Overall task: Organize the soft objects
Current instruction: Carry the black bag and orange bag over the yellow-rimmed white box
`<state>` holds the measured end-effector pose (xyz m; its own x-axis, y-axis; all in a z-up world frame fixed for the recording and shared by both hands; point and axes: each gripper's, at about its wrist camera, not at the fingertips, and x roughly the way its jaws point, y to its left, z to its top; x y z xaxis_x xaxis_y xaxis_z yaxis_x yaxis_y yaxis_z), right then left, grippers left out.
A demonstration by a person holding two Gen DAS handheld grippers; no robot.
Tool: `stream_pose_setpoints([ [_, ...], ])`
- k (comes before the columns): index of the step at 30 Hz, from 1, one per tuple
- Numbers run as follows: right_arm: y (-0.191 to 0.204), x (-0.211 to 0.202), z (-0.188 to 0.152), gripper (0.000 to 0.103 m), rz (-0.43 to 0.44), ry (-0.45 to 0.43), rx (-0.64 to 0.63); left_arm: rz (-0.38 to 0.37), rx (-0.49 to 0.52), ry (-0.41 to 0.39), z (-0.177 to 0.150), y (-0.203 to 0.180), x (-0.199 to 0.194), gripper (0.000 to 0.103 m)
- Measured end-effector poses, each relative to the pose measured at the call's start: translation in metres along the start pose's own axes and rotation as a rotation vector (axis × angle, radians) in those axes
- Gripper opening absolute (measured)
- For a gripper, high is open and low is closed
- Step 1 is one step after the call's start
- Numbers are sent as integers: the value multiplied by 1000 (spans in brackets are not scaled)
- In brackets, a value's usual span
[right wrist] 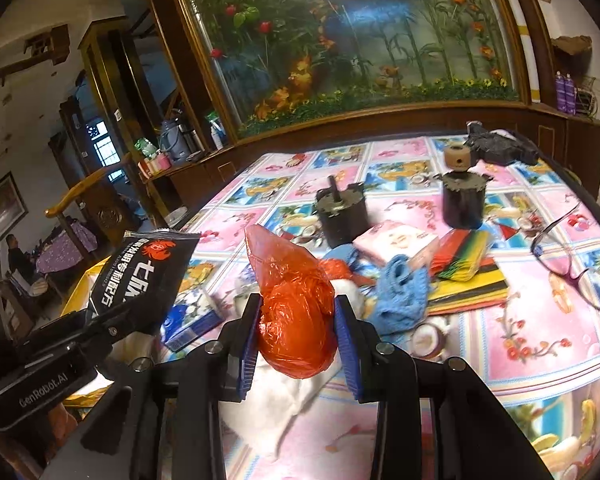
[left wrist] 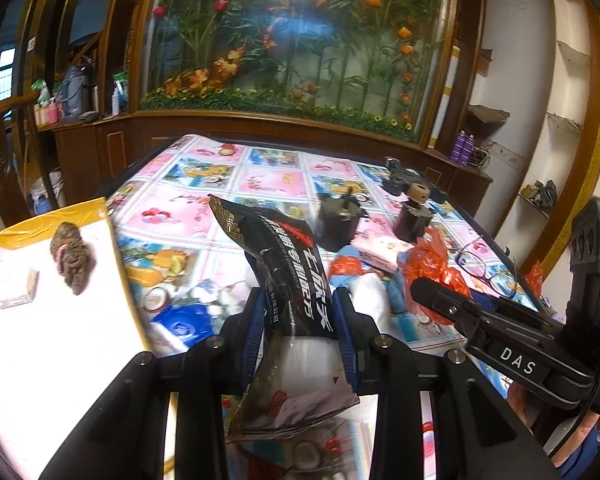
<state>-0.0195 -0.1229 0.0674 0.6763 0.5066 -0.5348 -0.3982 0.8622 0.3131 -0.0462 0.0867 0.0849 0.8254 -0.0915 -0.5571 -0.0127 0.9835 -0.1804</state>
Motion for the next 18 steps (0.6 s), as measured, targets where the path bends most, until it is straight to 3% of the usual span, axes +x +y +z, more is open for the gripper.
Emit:
stream_pose_setpoints([
  [11,68,25,11,39,113,75,-92,110,-134,-31,6,81,-31,33],
  [18,141,54,12,39,228,146,-195,211,-282,-3,4,152,-47,33],
])
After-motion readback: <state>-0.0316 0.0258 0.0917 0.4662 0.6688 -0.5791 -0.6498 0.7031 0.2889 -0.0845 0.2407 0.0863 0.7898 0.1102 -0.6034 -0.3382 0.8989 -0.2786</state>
